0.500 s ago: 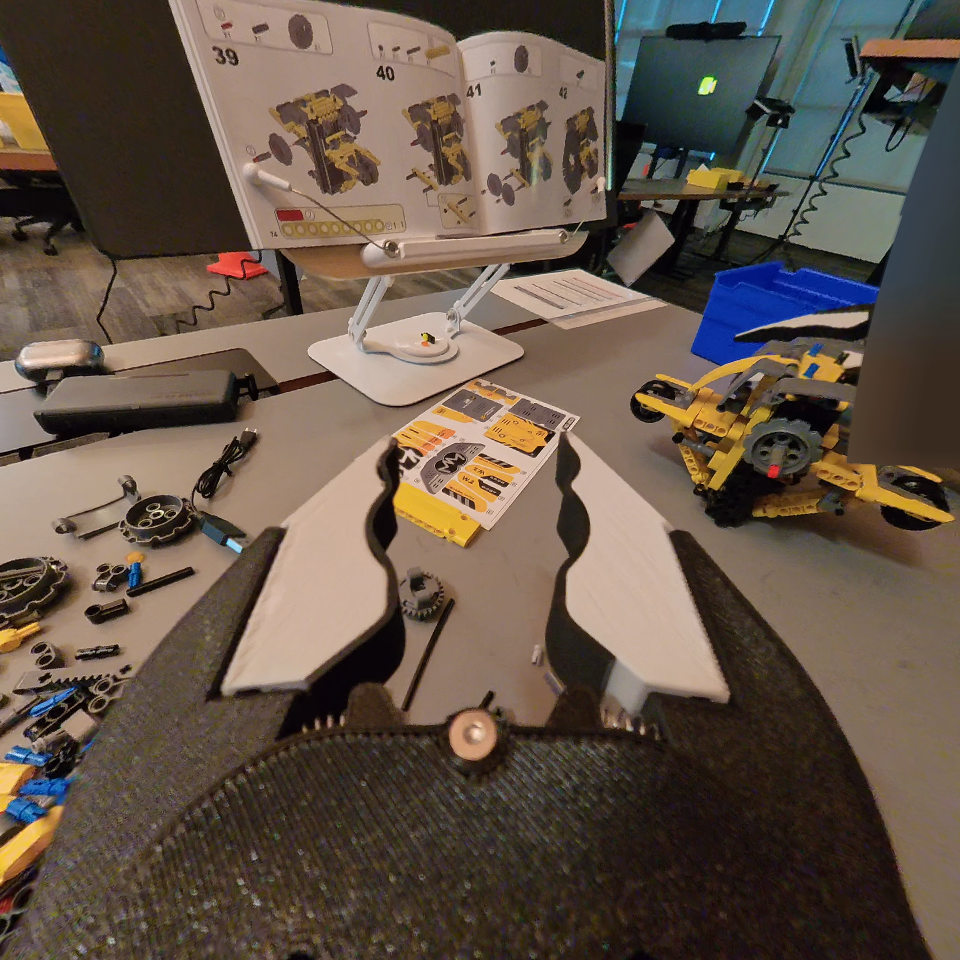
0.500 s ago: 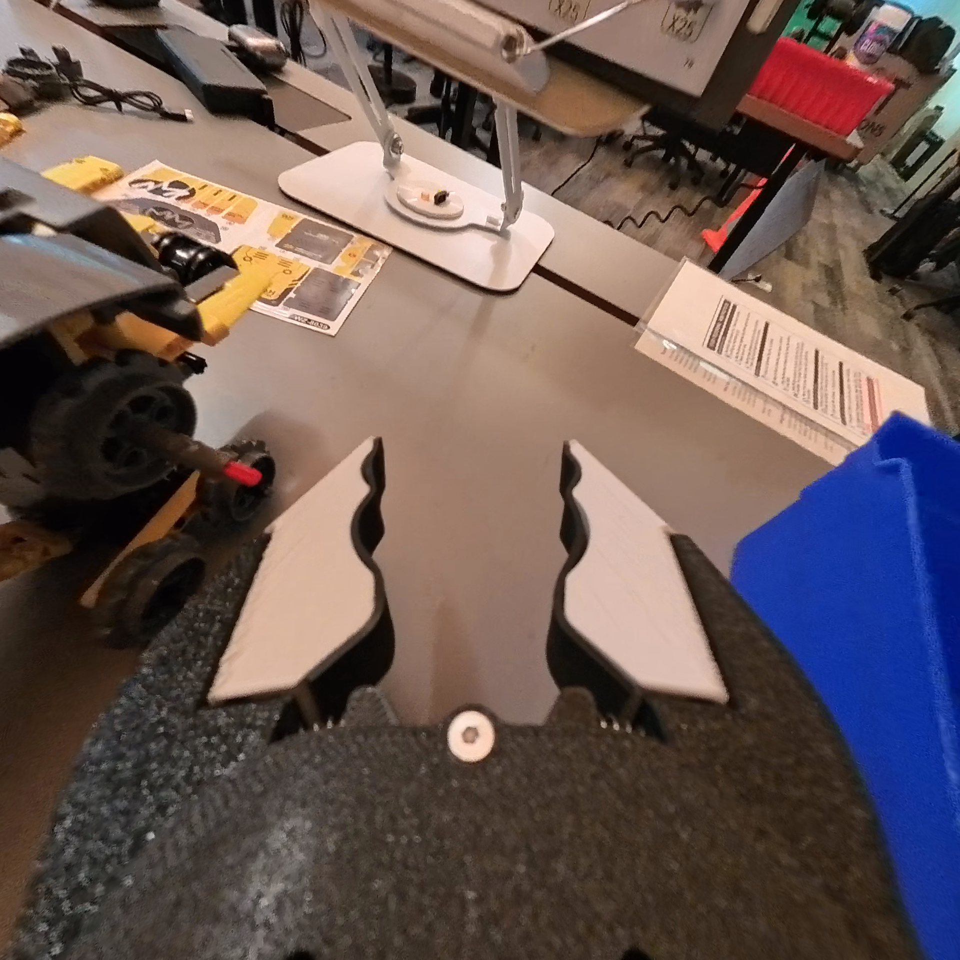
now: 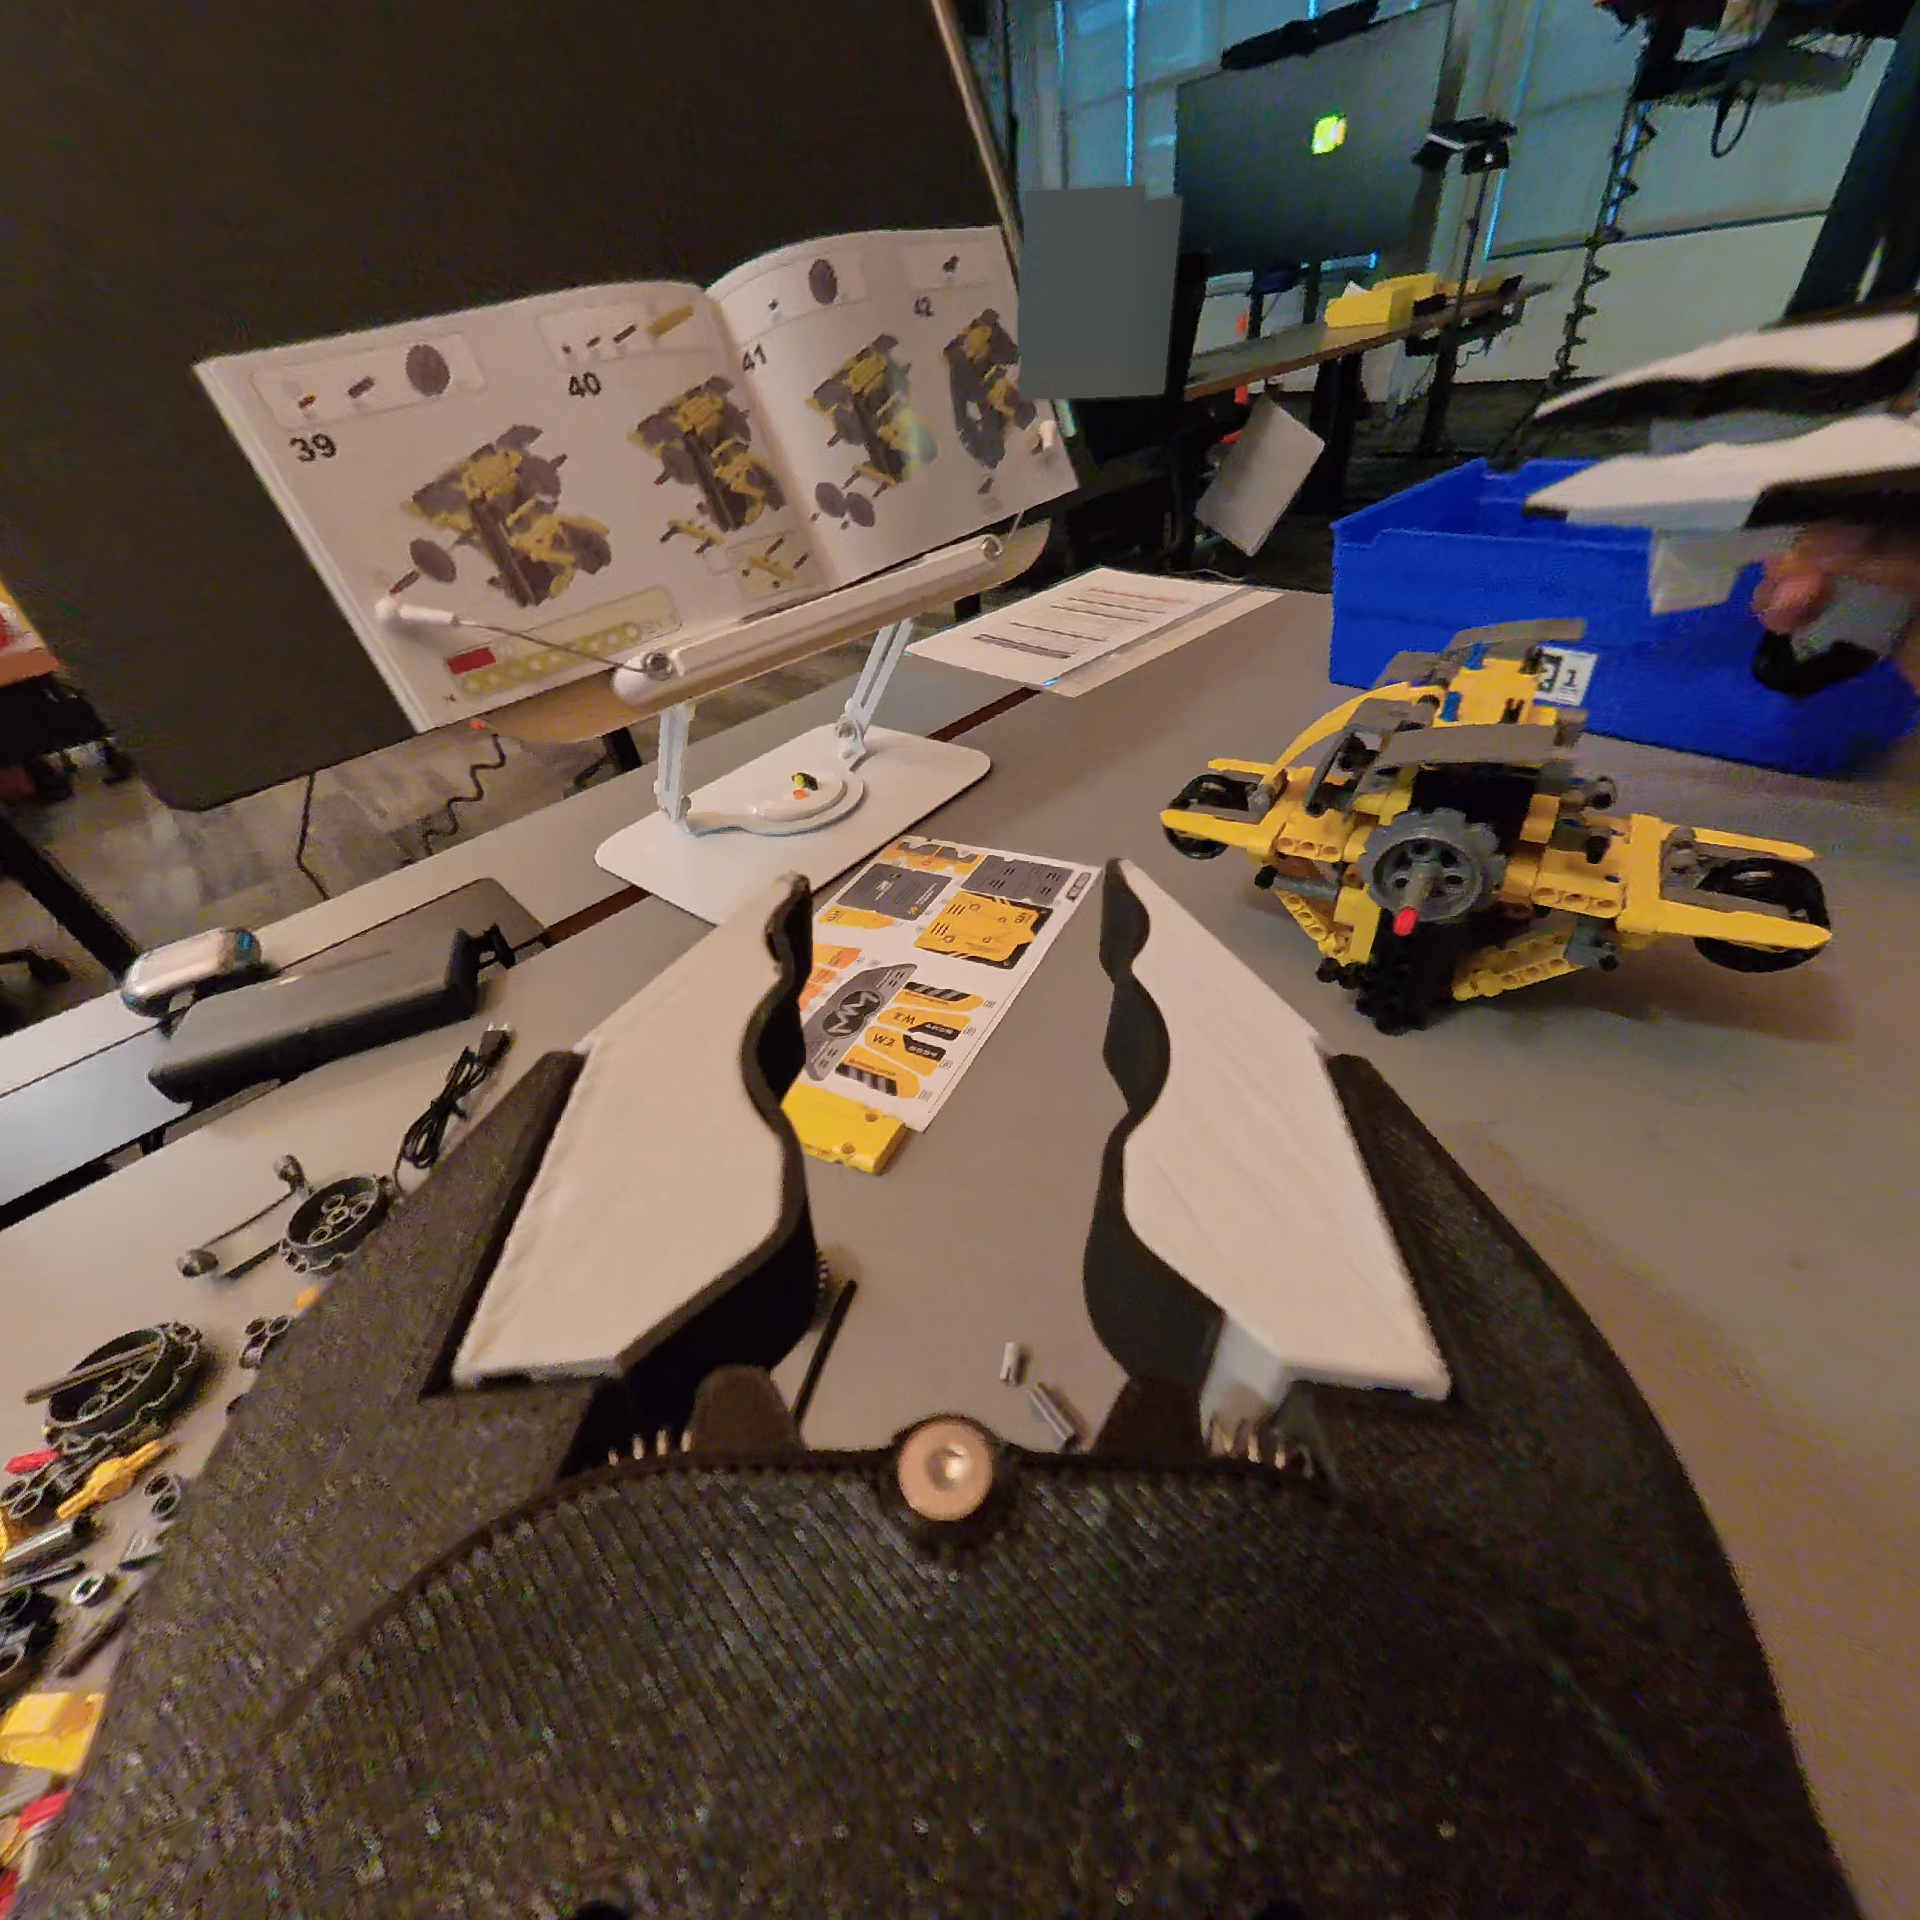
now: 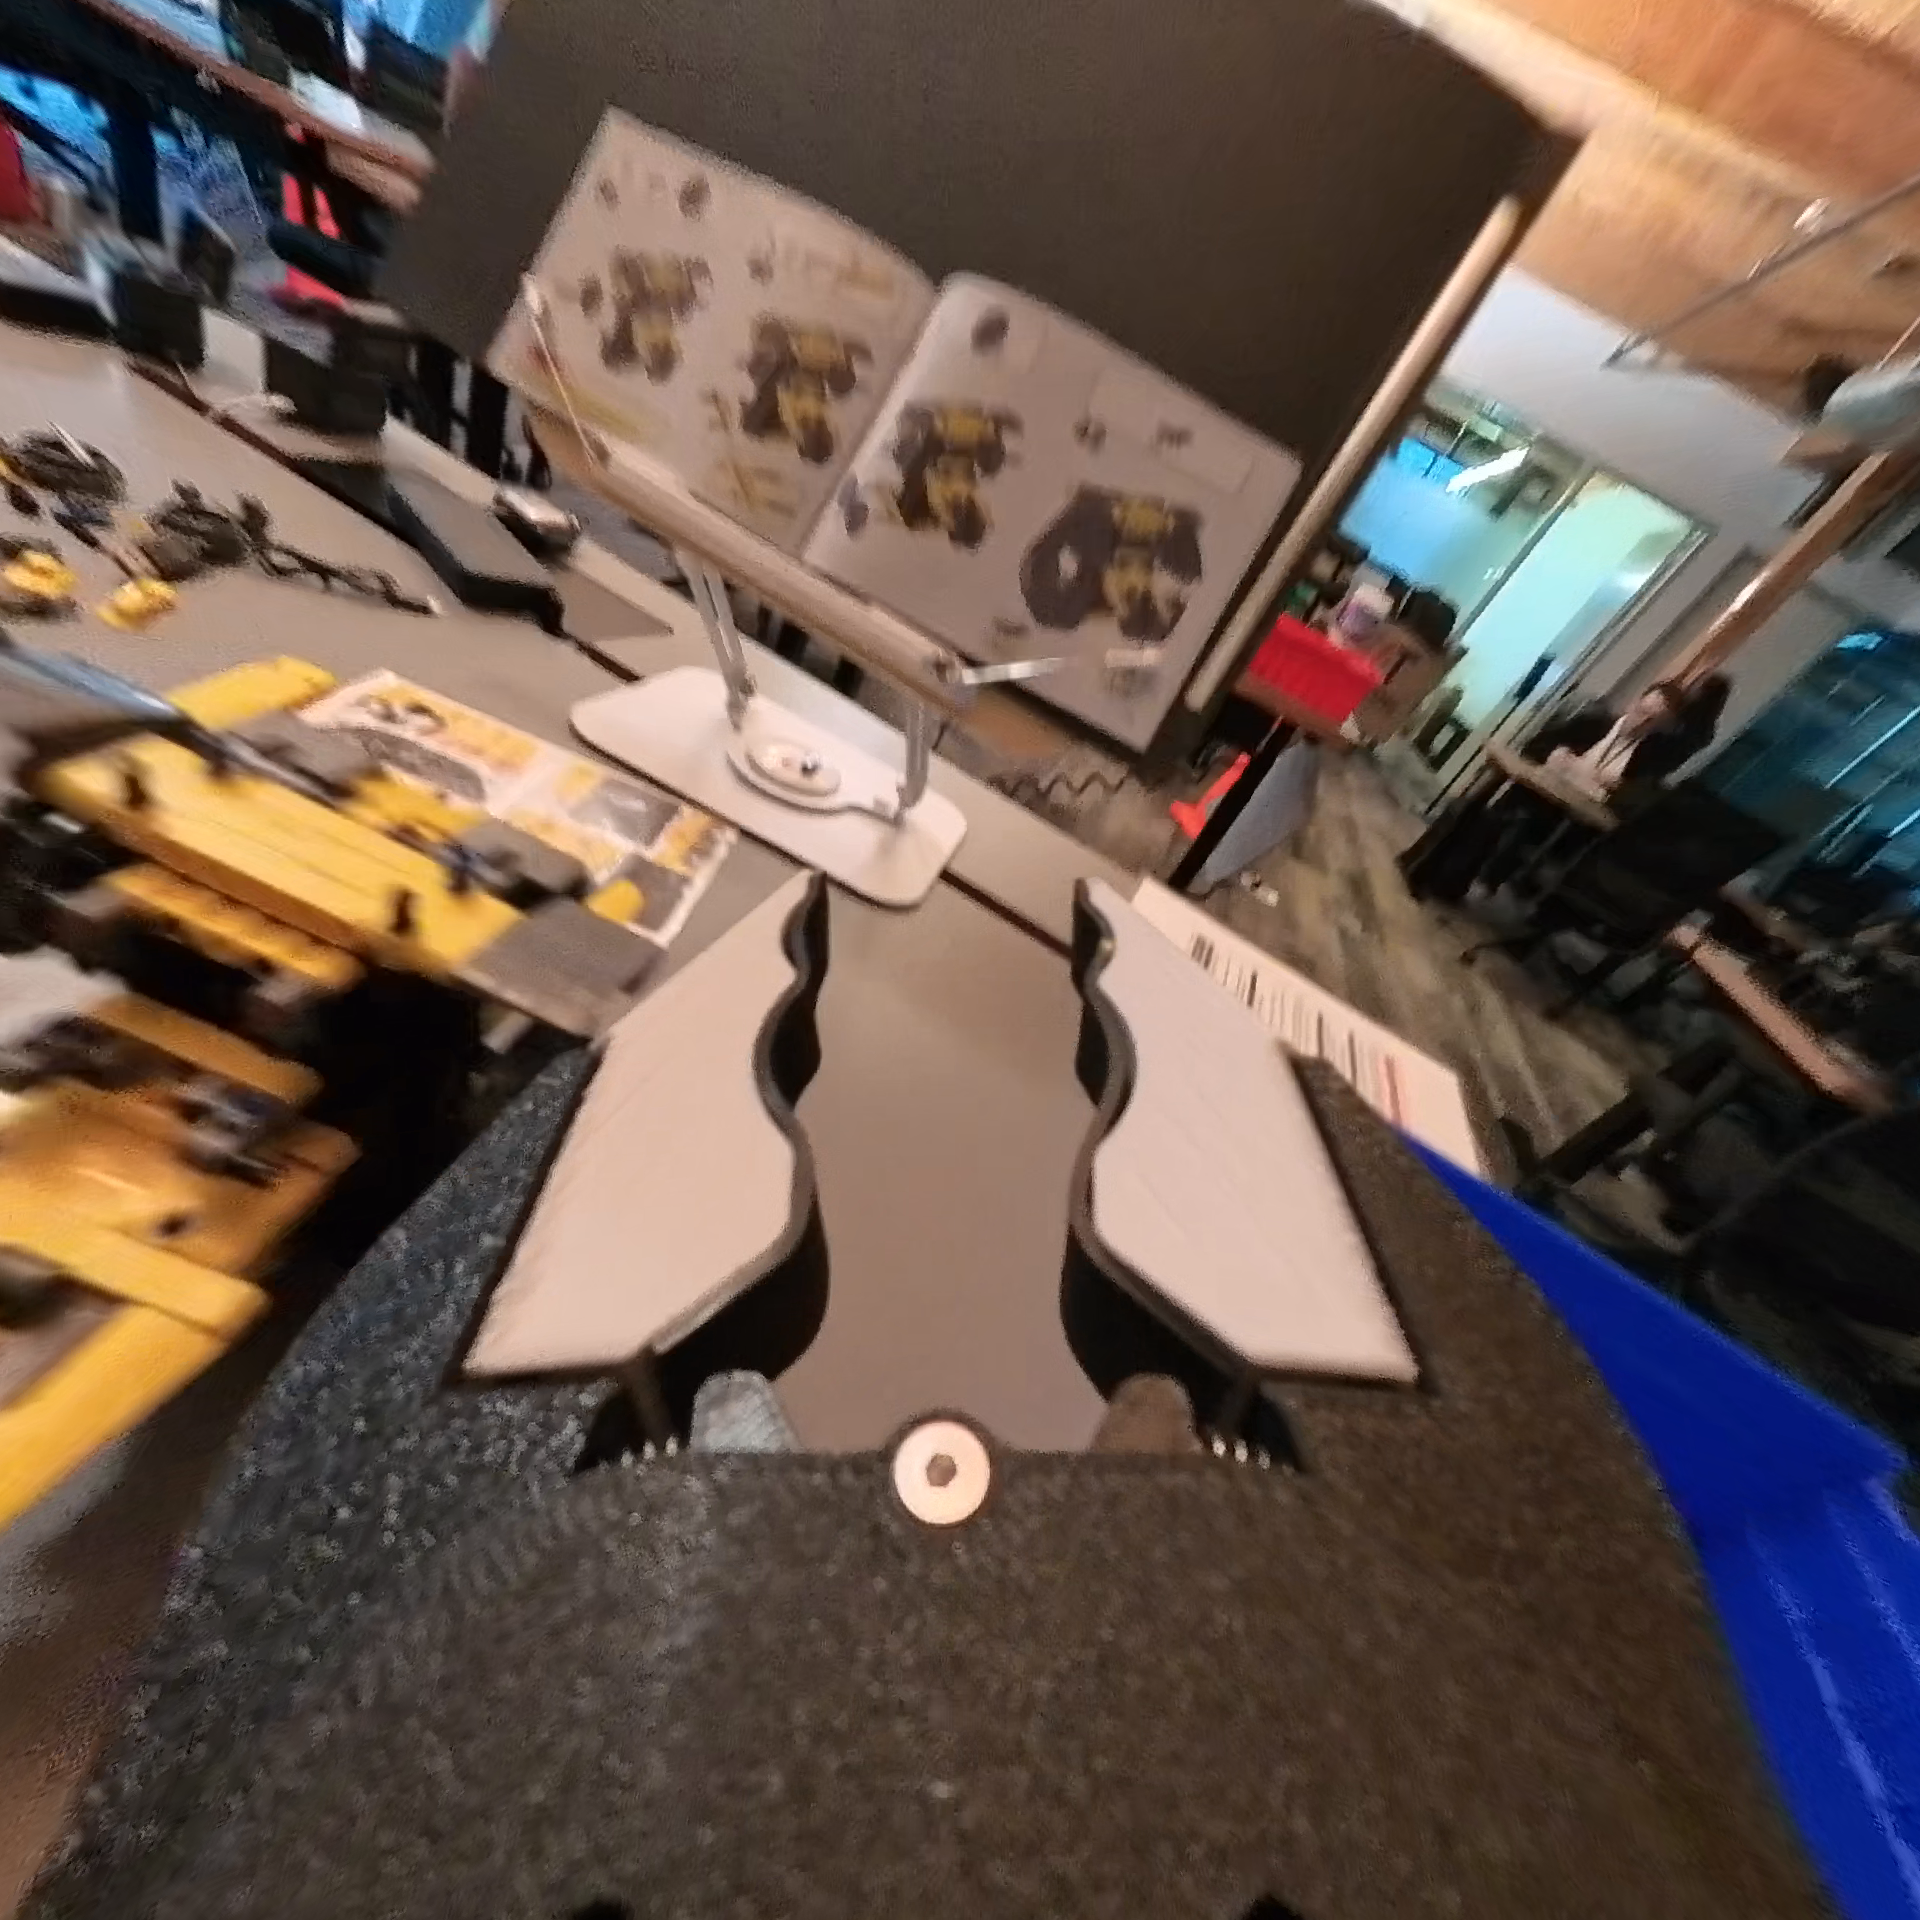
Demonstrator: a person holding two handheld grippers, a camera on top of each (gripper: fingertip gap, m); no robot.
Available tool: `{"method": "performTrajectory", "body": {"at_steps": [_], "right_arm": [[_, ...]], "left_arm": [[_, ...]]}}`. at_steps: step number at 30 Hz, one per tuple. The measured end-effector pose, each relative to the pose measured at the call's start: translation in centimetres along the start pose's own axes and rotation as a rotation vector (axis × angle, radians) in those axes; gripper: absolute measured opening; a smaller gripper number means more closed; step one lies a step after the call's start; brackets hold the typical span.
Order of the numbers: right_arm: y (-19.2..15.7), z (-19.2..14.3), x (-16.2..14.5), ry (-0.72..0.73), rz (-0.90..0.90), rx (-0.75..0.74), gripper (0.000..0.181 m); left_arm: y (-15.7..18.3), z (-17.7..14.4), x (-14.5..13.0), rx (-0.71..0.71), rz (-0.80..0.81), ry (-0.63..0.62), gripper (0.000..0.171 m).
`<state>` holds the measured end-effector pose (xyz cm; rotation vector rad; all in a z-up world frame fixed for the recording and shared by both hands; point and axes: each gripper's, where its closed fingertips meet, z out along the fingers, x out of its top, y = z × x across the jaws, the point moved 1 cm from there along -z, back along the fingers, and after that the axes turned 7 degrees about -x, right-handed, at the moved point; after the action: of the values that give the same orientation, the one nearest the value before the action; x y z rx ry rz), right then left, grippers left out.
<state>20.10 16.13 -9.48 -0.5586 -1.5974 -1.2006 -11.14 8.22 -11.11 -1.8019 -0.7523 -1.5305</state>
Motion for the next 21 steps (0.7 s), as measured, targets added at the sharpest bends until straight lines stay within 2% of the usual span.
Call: {"method": "performTrajectory", "body": {"at_steps": [2, 5, 7, 9, 11, 14, 16, 19, 21], "right_arm": [[-1.7, -1.7, 3.0, 0.064, 0.006, 0.012, 0.038], [-6.9, -4.2, 7.2, 0.164, 0.022, 0.132, 0.030], [-12.1, -5.5, 9.4, 0.218, 0.042, 0.299, 0.025], [-18.3, -6.7, 10.6, 0.222, 0.088, 0.533, 0.024], [-23.9, -7.1, 10.2, 0.167, 0.100, 0.721, 0.024], [-28.7, -5.5, 8.2, 0.087, 0.002, 0.806, 0.017], [-30.6, -4.3, 7.7, 0.066, -0.018, 0.840, 0.002], [-32.3, -2.6, 6.6, -0.004, 0.033, 0.878, 0.000], [-32.9, -2.3, 5.2, -0.062, 0.090, 0.901, 0.000]], "left_arm": [[0.6, 0.4, -0.3, -0.013, 0.011, -0.017, 0.058], [2.0, 1.3, -0.9, -0.059, 0.027, -0.050, 0.062], [3.3, 1.9, -1.1, -0.112, 0.039, -0.060, 0.070], [4.4, 2.0, -0.9, -0.168, 0.037, -0.050, 0.075], [4.1, 1.7, -0.5, -0.149, 0.047, -0.038, 0.075], [2.1, 0.5, 0.3, -0.071, 0.047, -0.004, 0.071], [0.6, -0.4, 0.2, -0.036, 0.030, 0.004, 0.066], [-2.1, -1.8, -1.0, 0.043, 0.028, -0.060, 0.053], [-3.9, -2.8, -1.9, 0.098, 0.027, -0.102, 0.038]]}}
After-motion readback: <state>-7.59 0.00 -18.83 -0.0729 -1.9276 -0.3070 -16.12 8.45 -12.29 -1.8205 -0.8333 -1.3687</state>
